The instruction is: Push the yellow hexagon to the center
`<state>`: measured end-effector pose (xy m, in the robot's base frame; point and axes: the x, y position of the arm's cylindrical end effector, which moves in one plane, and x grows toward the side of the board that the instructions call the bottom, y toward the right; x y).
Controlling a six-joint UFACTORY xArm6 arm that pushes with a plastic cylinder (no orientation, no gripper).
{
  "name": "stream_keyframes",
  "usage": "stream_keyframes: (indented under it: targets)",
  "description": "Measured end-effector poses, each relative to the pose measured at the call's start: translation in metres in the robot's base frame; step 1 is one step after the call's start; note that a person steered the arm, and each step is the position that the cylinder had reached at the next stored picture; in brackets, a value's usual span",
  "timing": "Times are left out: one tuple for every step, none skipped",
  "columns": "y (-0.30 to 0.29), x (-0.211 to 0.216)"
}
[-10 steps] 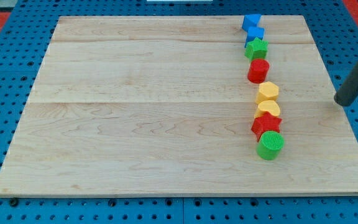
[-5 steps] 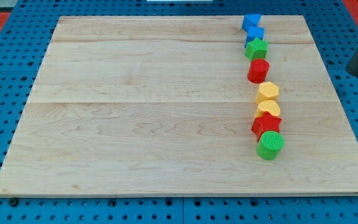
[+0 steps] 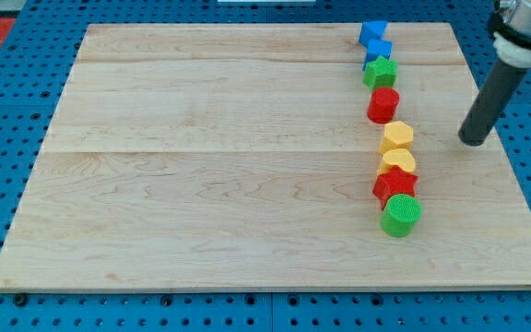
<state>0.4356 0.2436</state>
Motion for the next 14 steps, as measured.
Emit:
stream_keyframes:
  targets:
    - [-0.005,0.000]
    - [-0.006,-0.003]
    - [0.012,-0.008]
    - [0.019,-0.013]
    - [0.027,-0.015]
    - [0.027,-0.016]
    - [0.033,-0.018]
    - [0.002,-0.010]
    - [-0.052,0.003]
    - [-0.081,0.010]
    - [-0.121,0.007]
    - [-0.116,0.001]
    - [-0.116,-0.008]
    - [-0.130,-0.014]
